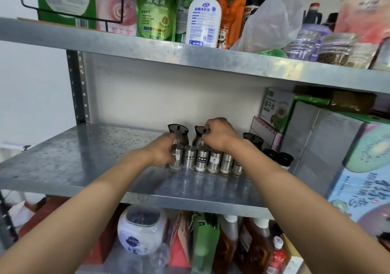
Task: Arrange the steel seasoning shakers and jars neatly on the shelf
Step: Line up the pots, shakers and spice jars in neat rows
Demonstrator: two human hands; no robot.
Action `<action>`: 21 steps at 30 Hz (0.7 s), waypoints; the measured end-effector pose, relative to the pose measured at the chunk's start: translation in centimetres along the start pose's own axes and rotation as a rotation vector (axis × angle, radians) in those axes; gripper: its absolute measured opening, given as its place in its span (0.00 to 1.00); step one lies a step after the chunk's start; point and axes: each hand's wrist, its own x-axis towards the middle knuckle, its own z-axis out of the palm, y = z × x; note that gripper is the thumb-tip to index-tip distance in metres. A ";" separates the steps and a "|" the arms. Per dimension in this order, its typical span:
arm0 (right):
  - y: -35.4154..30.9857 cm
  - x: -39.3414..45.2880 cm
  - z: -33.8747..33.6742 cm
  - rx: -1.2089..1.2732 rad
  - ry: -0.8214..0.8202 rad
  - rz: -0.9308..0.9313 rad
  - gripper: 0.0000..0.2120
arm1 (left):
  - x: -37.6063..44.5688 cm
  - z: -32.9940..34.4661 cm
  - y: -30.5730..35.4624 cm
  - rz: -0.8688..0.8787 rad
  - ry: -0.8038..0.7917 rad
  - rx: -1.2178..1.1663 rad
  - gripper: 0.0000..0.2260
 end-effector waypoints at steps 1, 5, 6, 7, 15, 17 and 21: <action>0.5 0.1 -0.1 0.007 0.000 0.015 0.16 | 0.0 -0.3 0.3 0.028 0.017 0.057 0.32; 2.6 0.3 -0.5 0.048 0.010 0.056 0.17 | 0.5 -1.3 2.3 0.109 0.108 0.147 0.30; 3.1 0.4 -0.6 0.054 0.008 0.064 0.18 | 0.8 -1.4 2.9 0.113 0.108 0.150 0.30; 3.6 0.4 -0.7 0.060 0.002 0.078 0.19 | 1.1 -1.5 3.6 0.125 0.104 0.157 0.30; 8.7 1.5 -1.6 0.098 0.027 0.126 0.17 | 5.4 -0.4 7.3 0.219 0.078 0.213 0.25; 10.4 2.3 -1.6 0.092 0.033 0.151 0.17 | 6.7 0.6 7.9 0.246 0.056 0.226 0.23; 13.3 4.1 -1.1 0.070 0.042 0.188 0.19 | 9.8 2.2 9.2 0.252 0.000 0.228 0.19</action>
